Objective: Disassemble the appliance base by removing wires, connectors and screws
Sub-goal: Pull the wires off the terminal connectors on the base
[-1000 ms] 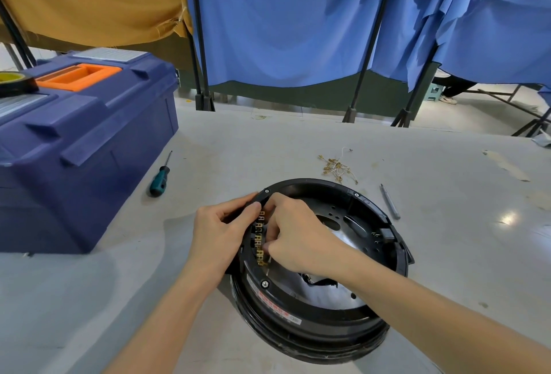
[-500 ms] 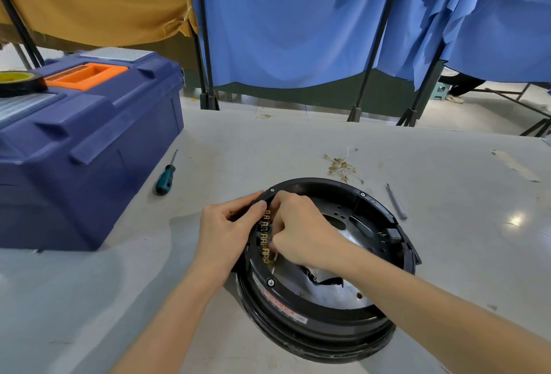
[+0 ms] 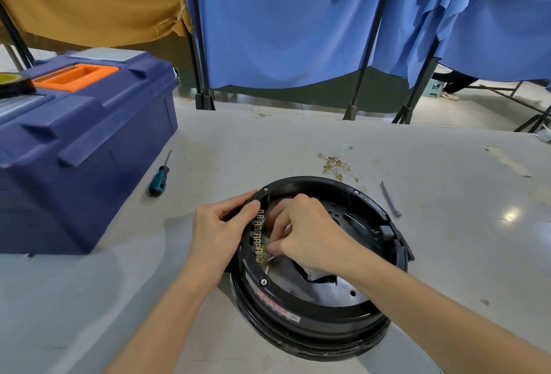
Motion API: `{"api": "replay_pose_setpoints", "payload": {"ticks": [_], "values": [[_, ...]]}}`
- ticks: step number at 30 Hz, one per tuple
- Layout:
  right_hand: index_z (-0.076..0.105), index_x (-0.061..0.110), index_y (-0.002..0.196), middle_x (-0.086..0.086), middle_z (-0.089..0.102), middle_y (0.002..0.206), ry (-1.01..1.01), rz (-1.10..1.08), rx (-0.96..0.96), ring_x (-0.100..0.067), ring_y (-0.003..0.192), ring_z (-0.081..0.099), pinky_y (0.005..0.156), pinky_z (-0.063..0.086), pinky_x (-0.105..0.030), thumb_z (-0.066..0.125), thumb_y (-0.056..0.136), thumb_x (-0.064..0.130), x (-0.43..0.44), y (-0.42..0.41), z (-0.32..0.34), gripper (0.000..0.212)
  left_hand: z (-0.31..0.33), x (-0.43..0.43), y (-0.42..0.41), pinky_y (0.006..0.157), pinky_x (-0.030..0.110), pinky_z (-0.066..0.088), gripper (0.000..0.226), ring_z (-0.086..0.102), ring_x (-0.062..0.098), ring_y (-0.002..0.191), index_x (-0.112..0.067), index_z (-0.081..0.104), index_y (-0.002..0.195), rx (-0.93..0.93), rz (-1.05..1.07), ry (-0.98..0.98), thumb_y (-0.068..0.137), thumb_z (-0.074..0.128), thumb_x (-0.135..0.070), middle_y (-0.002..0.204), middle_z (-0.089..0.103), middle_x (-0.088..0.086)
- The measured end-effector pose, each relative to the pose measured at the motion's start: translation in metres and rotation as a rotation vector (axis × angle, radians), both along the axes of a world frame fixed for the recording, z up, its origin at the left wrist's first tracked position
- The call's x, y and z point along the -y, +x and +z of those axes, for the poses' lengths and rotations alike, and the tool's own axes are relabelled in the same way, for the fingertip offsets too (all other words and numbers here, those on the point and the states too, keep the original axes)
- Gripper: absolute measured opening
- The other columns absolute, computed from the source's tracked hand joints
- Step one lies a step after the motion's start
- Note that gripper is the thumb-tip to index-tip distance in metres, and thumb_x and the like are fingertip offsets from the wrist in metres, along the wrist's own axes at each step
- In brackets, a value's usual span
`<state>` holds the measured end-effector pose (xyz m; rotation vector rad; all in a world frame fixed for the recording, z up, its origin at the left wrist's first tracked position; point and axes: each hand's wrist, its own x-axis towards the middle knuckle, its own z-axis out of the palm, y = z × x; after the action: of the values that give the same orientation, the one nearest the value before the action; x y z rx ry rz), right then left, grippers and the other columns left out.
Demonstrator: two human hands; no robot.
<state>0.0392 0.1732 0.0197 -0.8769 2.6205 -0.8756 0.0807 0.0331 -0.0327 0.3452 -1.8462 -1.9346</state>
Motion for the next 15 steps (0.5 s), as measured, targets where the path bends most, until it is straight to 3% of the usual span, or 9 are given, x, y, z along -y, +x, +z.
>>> {"api": "replay_pose_setpoints", "payload": {"ticks": [4, 8, 12, 15], "values": [[0.077, 0.012, 0.068, 0.007, 0.068, 0.104, -0.050, 0.002, 0.013, -0.007, 0.087, 0.058, 0.078, 0.050, -0.027, 0.083, 0.068, 0.014, -0.005, 0.003, 0.005, 0.006, -0.001, 0.001, 0.000, 0.088, 0.036, 0.055, 0.016, 0.072, 0.011, 0.090, -0.023, 0.078, 0.095, 0.011, -0.002, -0.019, 0.084, 0.072, -0.015, 0.092, 0.077, -0.004], [0.069, 0.021, 0.059, 0.010, 0.067, 0.105, -0.108, -0.009, 0.031, 0.004, 0.076, 0.057, 0.071, 0.045, -0.015, 0.087, 0.065, 0.013, -0.011, 0.004, 0.012, 0.020, -0.001, 0.002, -0.001, 0.090, 0.040, 0.055, 0.017, 0.072, 0.013, 0.093, -0.022, 0.077, 0.098, 0.009, -0.007, -0.020, 0.084, 0.072, -0.016, 0.094, 0.076, -0.003], [0.077, 0.018, 0.072, 0.014, 0.056, 0.127, -0.049, 0.095, 0.022, -0.005, 0.112, 0.052, 0.094, 0.042, -0.029, 0.084, 0.069, 0.018, -0.012, 0.008, 0.007, 0.008, -0.001, 0.001, -0.001, 0.086, 0.036, 0.056, 0.016, 0.072, 0.012, 0.090, -0.024, 0.078, 0.094, 0.006, -0.004, -0.005, 0.084, 0.072, -0.015, 0.091, 0.077, -0.004], [0.076, 0.019, 0.072, 0.015, 0.049, 0.134, -0.008, 0.137, -0.037, -0.011, 0.118, 0.046, 0.095, 0.035, -0.027, 0.082, 0.072, 0.021, -0.008, 0.013, 0.000, 0.006, -0.001, 0.001, 0.000, 0.084, 0.033, 0.055, 0.016, 0.072, 0.011, 0.089, -0.023, 0.078, 0.094, 0.000, -0.004, -0.004, 0.084, 0.071, -0.013, 0.090, 0.077, -0.004]]}}
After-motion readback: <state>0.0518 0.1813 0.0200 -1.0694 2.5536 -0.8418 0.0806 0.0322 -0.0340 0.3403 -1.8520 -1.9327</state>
